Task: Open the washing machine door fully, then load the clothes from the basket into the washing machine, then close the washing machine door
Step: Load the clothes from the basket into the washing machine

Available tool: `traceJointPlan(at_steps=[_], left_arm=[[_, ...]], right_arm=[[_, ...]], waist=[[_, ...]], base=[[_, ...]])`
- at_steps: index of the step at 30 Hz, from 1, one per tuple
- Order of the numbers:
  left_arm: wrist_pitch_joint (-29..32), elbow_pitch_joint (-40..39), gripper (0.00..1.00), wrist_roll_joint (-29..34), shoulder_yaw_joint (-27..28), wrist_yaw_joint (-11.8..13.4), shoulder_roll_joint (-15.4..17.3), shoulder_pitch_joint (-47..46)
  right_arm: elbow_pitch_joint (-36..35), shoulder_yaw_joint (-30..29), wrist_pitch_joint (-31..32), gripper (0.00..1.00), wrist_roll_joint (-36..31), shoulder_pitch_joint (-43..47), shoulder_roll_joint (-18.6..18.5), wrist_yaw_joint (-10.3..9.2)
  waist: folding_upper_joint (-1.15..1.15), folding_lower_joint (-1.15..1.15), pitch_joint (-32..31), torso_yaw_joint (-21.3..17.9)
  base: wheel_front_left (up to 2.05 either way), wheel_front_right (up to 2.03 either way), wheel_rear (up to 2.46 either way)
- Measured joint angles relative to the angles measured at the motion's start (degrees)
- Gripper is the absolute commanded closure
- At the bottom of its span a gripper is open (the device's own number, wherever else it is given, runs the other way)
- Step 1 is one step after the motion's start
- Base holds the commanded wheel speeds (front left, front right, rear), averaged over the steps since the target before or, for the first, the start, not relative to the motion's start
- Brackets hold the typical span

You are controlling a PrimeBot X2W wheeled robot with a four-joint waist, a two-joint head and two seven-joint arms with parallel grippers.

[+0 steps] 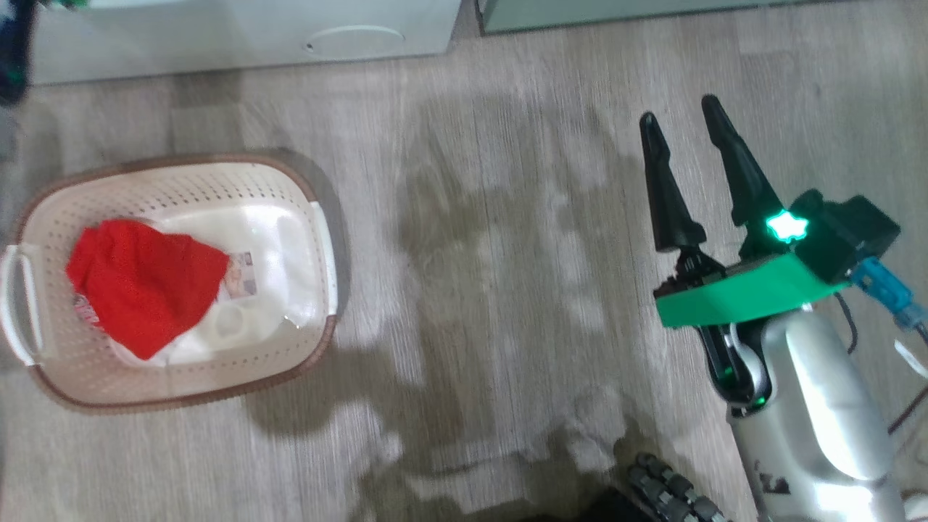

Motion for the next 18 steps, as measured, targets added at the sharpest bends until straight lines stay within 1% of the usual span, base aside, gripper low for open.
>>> traceJointPlan(at_steps=[2, 6, 12, 18], left_arm=[[0.0, -0.85, 0.0, 0.38, 0.69, 0.03, -0.42, 1.4], [0.0, -3.9, 0.0, 2.35, 3.93, 0.98, -2.3, 6.71], [0.0, -7.57, 0.0, 6.44, 7.19, 0.97, -5.36, 13.68], [0.0, -10.45, 0.0, 8.59, 10.56, 0.68, -8.6, 21.19]], right_arm=[[0.12, -0.22, 0.0, 0.0, -0.31, 0.54, 0.0, 0.0], [0.54, -0.67, 0.0, 0.0, -1.12, 1.84, 0.0, 0.0], [0.98, -1.36, 0.0, 0.0, -1.89, 3.19, 0.0, 0.0], [1.53, -2.38, 0.0, 0.0, -2.52, 6.07, 0.0, 0.0]], waist=[[0.0, 0.0, -0.66, 0.22], [0.0, 0.0, -3.19, 1.08], [0.0, 0.0, -7.02, 2.3], [0.0, 0.0, -11.11, 3.57]], base=[[0.0, 0.0, 0.0], [0.0, 0.0, 0.0], [0.0, 0.0, 0.0], [0.0, 0.0, 0.0]])
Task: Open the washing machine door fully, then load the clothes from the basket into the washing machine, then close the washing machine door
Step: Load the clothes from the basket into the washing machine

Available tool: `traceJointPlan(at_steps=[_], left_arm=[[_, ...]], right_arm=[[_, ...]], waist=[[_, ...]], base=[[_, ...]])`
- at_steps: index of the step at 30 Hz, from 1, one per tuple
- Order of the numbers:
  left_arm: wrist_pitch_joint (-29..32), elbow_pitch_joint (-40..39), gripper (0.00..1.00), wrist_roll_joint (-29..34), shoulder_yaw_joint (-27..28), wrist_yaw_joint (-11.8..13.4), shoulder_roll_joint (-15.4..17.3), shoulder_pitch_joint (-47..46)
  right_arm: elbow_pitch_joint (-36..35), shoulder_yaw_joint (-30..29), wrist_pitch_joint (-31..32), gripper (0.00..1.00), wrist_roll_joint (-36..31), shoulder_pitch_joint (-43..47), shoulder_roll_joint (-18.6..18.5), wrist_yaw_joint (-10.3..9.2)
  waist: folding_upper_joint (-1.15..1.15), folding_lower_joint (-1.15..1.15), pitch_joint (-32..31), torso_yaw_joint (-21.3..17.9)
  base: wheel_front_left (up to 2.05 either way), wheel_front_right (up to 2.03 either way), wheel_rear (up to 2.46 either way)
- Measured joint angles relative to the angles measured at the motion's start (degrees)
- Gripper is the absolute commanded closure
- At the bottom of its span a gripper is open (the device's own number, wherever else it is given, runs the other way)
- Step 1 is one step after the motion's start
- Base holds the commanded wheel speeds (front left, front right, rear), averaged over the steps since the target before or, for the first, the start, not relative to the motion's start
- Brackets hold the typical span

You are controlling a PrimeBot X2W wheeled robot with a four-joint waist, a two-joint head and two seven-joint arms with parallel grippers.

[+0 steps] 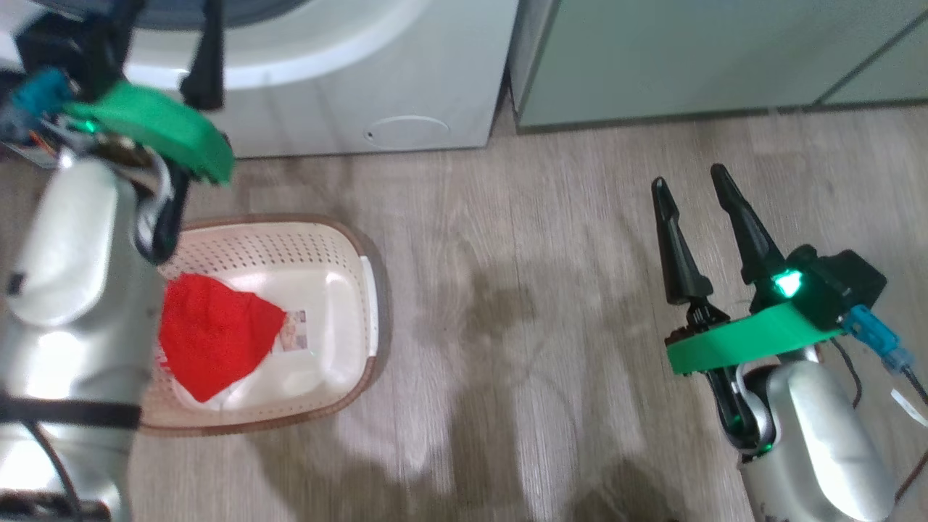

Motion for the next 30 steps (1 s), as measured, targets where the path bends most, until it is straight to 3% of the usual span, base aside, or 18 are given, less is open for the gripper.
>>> traceJointPlan(at_steps=[17, 30], left_arm=[[0.0, -5.72, 0.0, 5.16, 7.14, -2.76, -6.56, 13.84], [0.0, -8.8, 0.0, 7.08, 10.91, -3.35, -10.37, 26.67]], right_arm=[[0.58, -0.99, 0.0, 0.0, -1.87, 3.42, 0.0, 0.0], [1.27, -1.23, 0.0, 0.0, -1.89, 6.35, 0.0, 0.0]], waist=[[0.0, 0.0, -7.12, 4.97], [0.0, 0.0, -11.99, 6.87]], base=[[0.0, 0.0, 0.0], [0.0, 0.0, 0.0]])
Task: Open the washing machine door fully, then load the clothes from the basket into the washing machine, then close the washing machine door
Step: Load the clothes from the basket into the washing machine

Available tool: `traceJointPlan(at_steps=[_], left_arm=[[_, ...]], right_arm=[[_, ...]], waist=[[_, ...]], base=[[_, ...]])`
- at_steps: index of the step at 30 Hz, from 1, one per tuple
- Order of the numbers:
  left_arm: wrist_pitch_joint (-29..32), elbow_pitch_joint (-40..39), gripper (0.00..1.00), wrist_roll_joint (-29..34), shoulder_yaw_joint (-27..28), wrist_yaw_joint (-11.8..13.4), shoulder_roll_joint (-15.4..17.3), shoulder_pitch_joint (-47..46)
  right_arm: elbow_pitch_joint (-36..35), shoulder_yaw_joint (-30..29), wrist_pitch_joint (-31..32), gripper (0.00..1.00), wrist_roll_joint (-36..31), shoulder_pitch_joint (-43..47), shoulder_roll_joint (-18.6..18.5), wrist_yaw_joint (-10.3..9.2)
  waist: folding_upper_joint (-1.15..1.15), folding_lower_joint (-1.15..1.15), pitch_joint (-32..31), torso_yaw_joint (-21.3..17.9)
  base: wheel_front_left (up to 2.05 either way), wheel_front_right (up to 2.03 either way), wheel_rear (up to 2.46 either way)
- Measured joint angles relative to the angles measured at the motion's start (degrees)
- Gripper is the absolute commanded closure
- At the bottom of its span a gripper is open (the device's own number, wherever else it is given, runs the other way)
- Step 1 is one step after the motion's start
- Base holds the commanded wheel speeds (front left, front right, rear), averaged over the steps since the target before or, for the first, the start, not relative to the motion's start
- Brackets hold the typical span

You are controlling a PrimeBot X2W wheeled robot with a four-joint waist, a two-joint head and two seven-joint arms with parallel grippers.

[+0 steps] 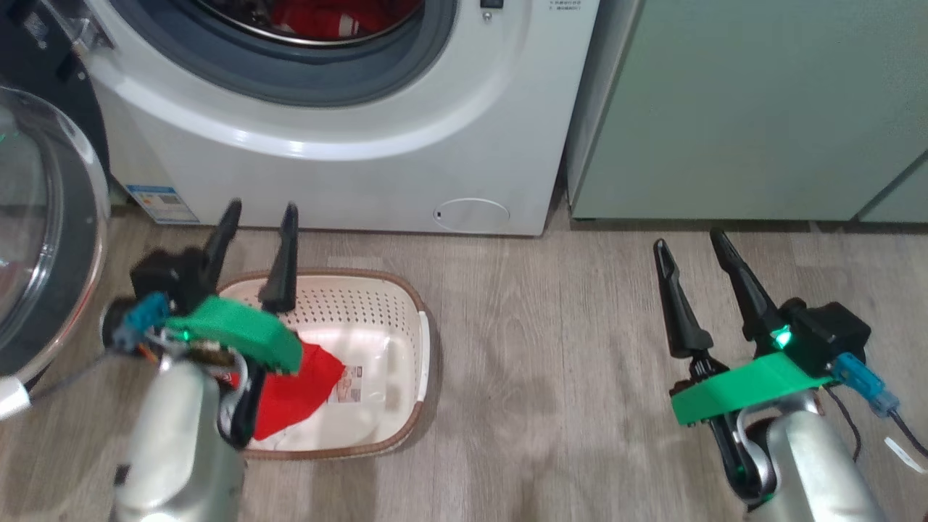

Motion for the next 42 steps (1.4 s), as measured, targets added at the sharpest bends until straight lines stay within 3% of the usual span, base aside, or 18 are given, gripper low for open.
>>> traceJointPlan(at_steps=[8, 15, 26, 42], left_arm=[[0.0, -3.49, 0.0, 0.14, 1.45, 0.15, -1.62, 8.03], [0.01, -7.5, 0.0, -1.0, 2.36, 2.72, -1.97, 13.82], [0.01, -10.12, 0.0, -1.01, 0.7, 4.64, -1.96, 16.42], [0.01, -9.93, 0.0, -1.02, -0.47, 5.21, -1.96, 16.5]], right_arm=[[-0.01, -0.45, 0.0, 0.0, 0.0, 2.29, 0.0, 0.0], [-0.07, -0.94, 0.0, 0.0, 0.0, 4.19, 0.01, 0.0], [-0.11, -0.8, 0.0, 0.0, 0.0, 4.67, 0.01, 0.0], [-0.08, -0.6, 0.0, 0.0, 0.01, 5.15, 0.02, 0.0]], waist=[[-0.01, 0.0, -2.98, 0.72], [-0.01, 0.0, -4.85, 1.16], [0.0, 0.0, -5.67, 1.68], [0.0, 0.0, -5.42, 1.77]], base=[[0.0, 0.0, 0.0], [0.0, 0.0, 0.0], [0.0, 0.0, 0.0], [0.0, 0.0, 0.0]])
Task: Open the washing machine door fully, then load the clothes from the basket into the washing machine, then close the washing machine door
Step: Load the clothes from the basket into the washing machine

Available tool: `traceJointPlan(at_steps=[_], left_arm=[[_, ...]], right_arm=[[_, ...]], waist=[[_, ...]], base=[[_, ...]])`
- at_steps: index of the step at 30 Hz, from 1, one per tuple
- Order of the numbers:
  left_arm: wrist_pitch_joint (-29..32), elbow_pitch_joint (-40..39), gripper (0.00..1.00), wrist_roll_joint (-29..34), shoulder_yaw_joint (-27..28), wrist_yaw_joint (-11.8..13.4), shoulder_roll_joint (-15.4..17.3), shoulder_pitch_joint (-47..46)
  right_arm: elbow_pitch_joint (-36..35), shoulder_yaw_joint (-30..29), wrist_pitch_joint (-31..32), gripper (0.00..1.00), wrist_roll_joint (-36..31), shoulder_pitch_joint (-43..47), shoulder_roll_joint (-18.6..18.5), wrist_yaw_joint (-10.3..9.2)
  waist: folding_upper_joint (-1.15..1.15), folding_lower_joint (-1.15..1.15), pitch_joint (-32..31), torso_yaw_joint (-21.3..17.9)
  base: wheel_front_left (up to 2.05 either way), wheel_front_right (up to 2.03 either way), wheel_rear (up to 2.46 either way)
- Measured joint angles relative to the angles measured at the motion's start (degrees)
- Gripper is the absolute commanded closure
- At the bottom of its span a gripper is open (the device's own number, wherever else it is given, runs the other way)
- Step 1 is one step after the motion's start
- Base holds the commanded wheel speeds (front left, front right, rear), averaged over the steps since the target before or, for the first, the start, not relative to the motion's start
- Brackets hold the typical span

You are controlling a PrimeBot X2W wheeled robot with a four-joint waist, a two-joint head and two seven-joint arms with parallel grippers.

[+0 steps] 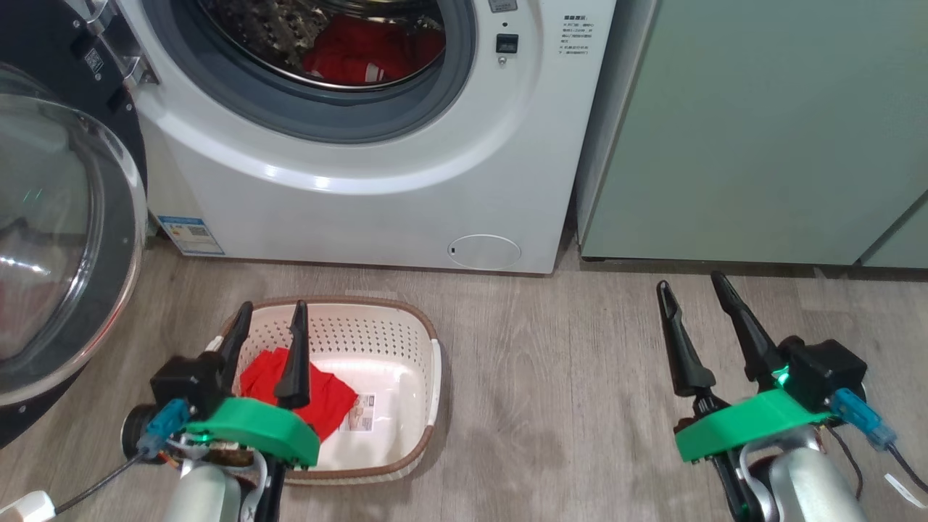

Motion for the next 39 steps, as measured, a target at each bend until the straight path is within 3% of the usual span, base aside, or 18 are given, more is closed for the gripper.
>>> traceJointPlan(at_steps=[17, 25, 39], left_arm=[[0.0, 2.05, 0.0, -0.51, -0.08, 0.53, 0.0, -0.12], [0.01, 13.14, 0.0, -1.51, -1.18, 0.93, -0.01, -2.4], [0.01, 42.19, 0.0, 0.66, -1.04, -1.12, 2.1, -27.38]], right_arm=[[-0.09, -0.19, 0.0, 0.0, 0.01, -0.02, 0.0, 0.0], [-0.79, -0.07, 0.0, 0.0, -0.34, -0.8, 0.0, 0.0], [-3.57, 0.48, 0.0, 0.0, -2.61, -9.02, -0.01, 0.0]], waist=[[0.0, 0.0, 0.87, 0.25], [0.0, 0.0, 5.56, 0.01], [0.0, 0.02, 24.08, -0.58]], base=[[0.0, 0.0, 0.0], [0.0, 0.0, 0.0], [0.0, 0.0, 0.0]])
